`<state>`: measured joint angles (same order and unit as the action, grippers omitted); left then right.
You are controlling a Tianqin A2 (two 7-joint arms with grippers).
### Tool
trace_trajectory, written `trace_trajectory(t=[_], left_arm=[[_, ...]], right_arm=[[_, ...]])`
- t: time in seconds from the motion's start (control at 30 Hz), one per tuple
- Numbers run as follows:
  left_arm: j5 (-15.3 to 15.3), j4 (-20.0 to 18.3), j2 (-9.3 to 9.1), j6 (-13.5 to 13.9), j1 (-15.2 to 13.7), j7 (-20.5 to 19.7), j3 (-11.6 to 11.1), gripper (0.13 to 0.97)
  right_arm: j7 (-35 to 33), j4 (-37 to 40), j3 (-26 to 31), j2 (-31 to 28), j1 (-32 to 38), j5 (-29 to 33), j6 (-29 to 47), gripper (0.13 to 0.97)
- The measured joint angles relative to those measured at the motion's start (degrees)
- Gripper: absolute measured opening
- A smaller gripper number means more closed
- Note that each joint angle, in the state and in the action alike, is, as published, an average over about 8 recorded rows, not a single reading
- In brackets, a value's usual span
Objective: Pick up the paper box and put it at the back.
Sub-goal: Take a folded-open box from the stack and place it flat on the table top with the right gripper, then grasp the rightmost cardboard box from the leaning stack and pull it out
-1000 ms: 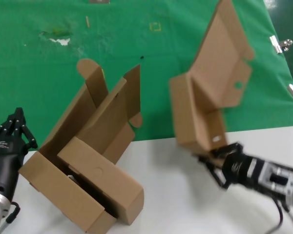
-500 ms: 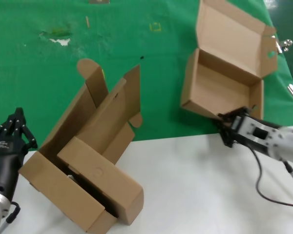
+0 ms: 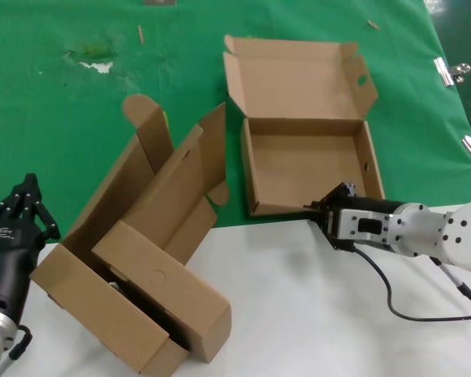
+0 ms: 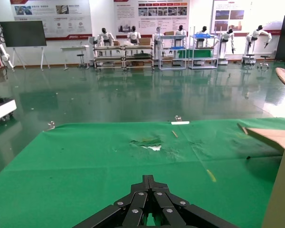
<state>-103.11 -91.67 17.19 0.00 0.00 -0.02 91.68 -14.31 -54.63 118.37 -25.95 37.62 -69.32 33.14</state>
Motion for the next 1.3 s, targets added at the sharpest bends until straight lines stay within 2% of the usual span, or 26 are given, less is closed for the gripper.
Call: trace_trajectory(t=[0.2,0.63,0.93,1.3], left_arm=[[0.0,0.0,0.0,0.0,0.0,0.0,0.0,0.14],[0.0,0.0,0.0,0.0,0.0,0.0,0.0,0.14],[0.0,0.0,0.0,0.0,0.0,0.0,0.0,0.14],[0.0,0.0,0.0,0.0,0.0,0.0,0.0,0.14]], right_arm=[[-1.7,1.4,1.3,0.6,1.5,1.1,0.4,0.14],[0.0,4.0,1.7,1.5,4.2,3.6,0.0,0.156],[-1.1,0.6,1.9,-1.3,3.5,1.9,3.7,0.236],[-0.8,-3.1,1.1,-4.0,1.9,0.7,5.2,0.407]])
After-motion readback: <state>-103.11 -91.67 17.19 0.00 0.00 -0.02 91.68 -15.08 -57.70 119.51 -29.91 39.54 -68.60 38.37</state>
